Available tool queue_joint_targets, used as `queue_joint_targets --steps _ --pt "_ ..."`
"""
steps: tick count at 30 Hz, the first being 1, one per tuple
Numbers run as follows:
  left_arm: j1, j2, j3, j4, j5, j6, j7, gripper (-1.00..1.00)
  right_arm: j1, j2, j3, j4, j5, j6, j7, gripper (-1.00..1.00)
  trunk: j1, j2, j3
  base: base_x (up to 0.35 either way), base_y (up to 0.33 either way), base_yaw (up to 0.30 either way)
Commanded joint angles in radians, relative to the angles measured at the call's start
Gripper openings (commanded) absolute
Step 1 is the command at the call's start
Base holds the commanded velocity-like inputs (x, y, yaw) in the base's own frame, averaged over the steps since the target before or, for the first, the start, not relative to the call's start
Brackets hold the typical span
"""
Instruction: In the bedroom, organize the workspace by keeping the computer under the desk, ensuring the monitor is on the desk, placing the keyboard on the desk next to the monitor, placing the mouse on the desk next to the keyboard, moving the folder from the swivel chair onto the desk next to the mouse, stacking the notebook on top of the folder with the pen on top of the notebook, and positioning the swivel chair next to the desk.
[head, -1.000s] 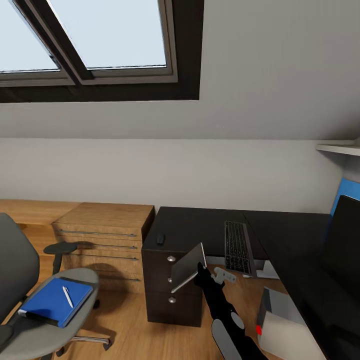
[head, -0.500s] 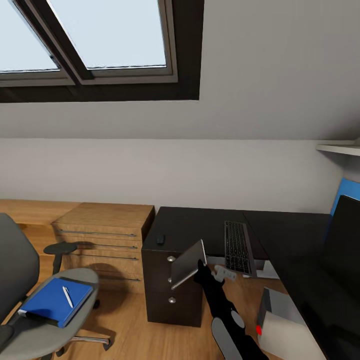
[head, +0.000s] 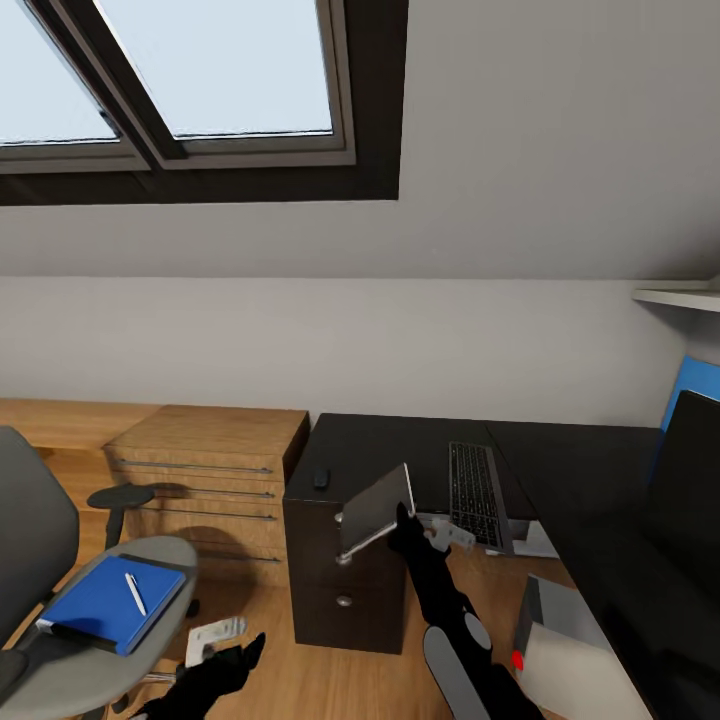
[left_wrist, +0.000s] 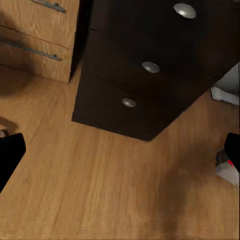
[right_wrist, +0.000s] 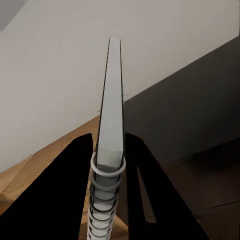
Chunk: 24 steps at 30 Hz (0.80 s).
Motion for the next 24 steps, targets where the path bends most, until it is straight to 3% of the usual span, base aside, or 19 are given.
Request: queue_joint_targets --steps 1,4,12,18,20,21,24 --pt "0.002 0.007 0.015 0.005 0.054 0.032 0.02 1.0 -0.001 -0.001 0.002 -0.033 -0.014 -0.005 -0.004 -1.0 0.0 -0.001 -0.001 0.0 0.0 0.0" --pt "0.004 0.011 0.032 0.086 0.08 0.048 0.029 1.0 -0.001 0.0 0.001 -0.063 -0.013 -0.003 -0.013 -1.0 0.0 -0.001 -0.001 0.0 0.0 0.0" --pt "0.004 0.013 0.072 0.141 0.089 0.043 0.033 1.0 -0.002 0.008 0.001 -0.094 -0.013 -0.004 -0.077 -1.0 0.0 -0.001 -0.001 0.0 0.0 0.0" --pt "0.005 0.013 0.081 0.147 0.09 0.042 0.033 1.0 -0.007 0.054 0.002 -0.133 -0.013 -0.021 -0.124 -1.0 0.0 -0.001 -0.001 0.0 0.0 0.0" --pt "0.004 0.014 0.081 0.148 0.089 0.042 0.033 1.0 -0.008 0.063 0.001 -0.133 -0.016 -0.06 -0.133 -1.0 0.0 -0.001 -0.001 0.0 0.0 0.0" --pt "0.004 0.014 0.082 0.15 0.089 0.042 0.035 1.0 -0.008 0.063 0.002 -0.101 -0.022 -0.181 -0.156 -1.0 0.0 -0.001 -0.001 0.0 0.0 0.0" --pt "0.005 0.014 0.083 0.151 0.089 0.042 0.035 1.0 -0.008 0.063 0.004 -0.042 -0.025 -0.276 -0.165 -1.0 0.0 -0.001 -0.001 0.0 0.0 0.0"
